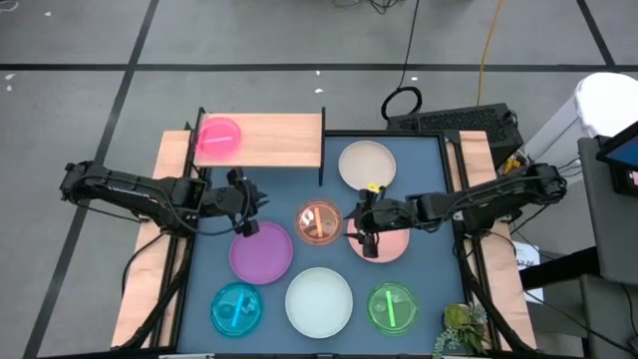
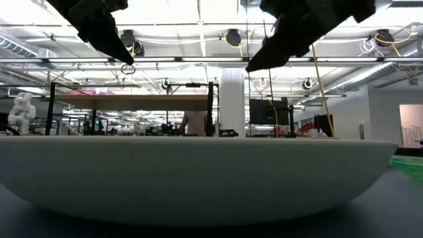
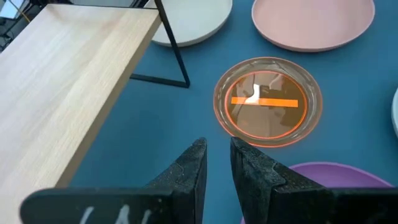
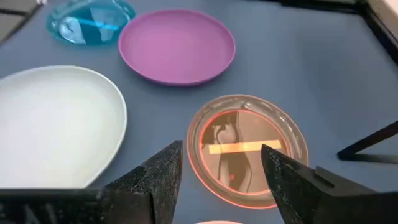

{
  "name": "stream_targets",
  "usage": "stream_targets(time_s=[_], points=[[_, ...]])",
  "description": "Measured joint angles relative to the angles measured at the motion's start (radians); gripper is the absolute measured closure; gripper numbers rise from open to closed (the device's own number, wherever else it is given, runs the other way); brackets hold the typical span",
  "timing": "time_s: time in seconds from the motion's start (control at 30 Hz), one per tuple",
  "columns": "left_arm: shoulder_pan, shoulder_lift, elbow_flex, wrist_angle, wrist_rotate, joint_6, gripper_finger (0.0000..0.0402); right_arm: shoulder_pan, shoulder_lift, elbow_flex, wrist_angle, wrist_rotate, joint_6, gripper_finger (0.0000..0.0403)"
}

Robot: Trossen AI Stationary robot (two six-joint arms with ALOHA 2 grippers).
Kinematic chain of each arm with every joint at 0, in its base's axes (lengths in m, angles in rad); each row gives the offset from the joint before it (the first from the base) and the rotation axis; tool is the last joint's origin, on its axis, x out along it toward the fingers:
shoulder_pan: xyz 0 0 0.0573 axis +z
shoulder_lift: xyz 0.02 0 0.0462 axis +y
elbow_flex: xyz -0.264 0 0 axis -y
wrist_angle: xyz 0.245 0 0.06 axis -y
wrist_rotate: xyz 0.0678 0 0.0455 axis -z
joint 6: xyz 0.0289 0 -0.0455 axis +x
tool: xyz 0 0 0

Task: Place and stack plates onto a shelf
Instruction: Stack the orange plate on top of the light pink plate on the shelf

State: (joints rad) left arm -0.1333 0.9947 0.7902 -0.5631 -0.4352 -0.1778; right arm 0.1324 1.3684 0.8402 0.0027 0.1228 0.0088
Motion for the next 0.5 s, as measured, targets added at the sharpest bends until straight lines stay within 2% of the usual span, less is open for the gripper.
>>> stream_targets(time_s=[0.17,0.5], points=[[0.000,0.000,0.000,0.001,0.000,0.001,0.0323,-0.008,0.086,0.048,0.000,-0.047,-0.026,0.0204],[0.000,0.000,0.000,0.006,0.000,0.005,0.0323,-0.007,0.230,0.105,-0.066,-0.050,-0.159,0.0204]])
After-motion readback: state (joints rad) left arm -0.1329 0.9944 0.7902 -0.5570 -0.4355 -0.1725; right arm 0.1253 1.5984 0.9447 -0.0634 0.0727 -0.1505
